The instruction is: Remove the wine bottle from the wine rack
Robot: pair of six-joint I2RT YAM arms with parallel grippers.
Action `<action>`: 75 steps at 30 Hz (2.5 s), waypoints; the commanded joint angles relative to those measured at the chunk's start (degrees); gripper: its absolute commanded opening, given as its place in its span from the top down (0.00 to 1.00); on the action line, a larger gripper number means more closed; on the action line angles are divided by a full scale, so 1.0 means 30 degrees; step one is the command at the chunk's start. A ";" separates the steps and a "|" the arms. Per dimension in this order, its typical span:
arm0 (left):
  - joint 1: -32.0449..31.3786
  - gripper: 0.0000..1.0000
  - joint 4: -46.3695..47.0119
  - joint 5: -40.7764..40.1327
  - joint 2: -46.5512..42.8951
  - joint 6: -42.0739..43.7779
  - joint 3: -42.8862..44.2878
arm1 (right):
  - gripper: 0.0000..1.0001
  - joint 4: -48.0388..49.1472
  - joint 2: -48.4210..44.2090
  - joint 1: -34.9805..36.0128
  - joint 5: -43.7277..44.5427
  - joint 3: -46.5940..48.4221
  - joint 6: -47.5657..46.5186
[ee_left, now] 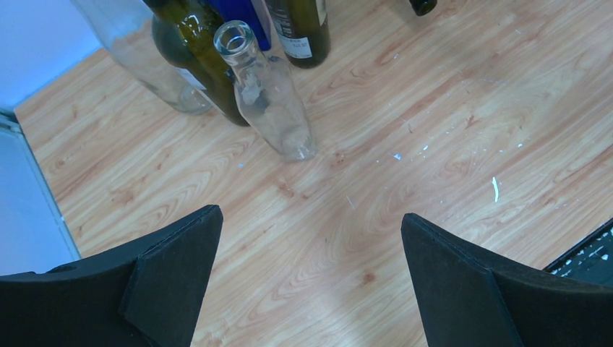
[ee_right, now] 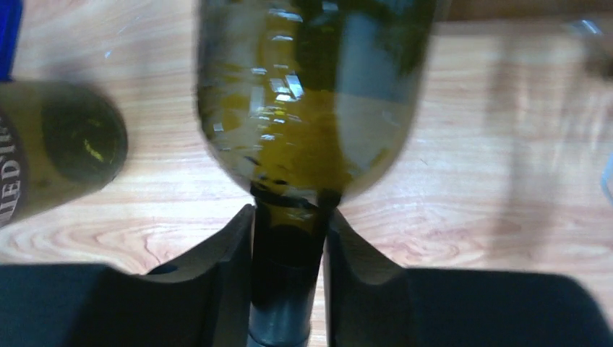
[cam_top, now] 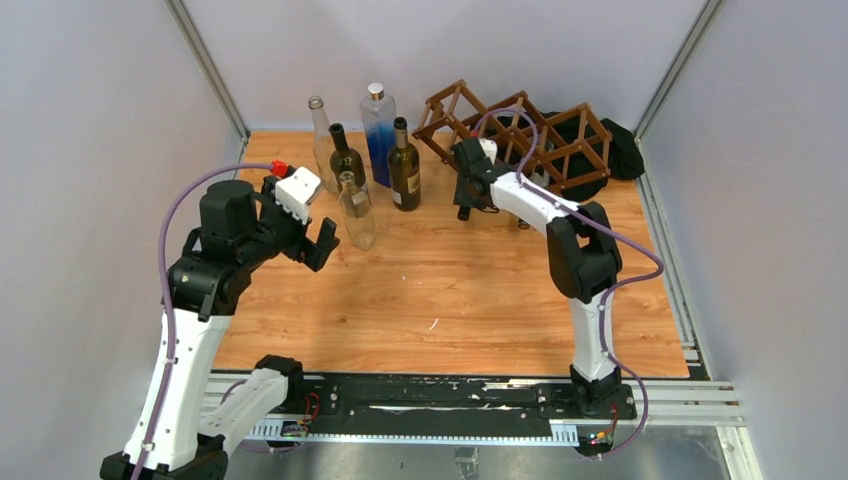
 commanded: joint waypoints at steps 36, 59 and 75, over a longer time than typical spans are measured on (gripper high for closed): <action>0.0144 0.00 0.1521 0.5322 -0.0249 0.5235 -0.1202 | 1.00 -0.1305 -1.7743 0.1370 -0.5534 -1.0990 0.2012; -1.1071 0.00 0.3119 0.0266 0.2316 1.1274 -0.1999 | 1.00 -1.0824 -1.6577 0.7551 -1.0785 -0.2801 0.0826; -1.3420 0.25 0.4870 -0.1789 0.3121 1.1016 -0.2175 | 1.00 -1.1887 -1.4384 0.9252 -1.1852 0.1130 0.0133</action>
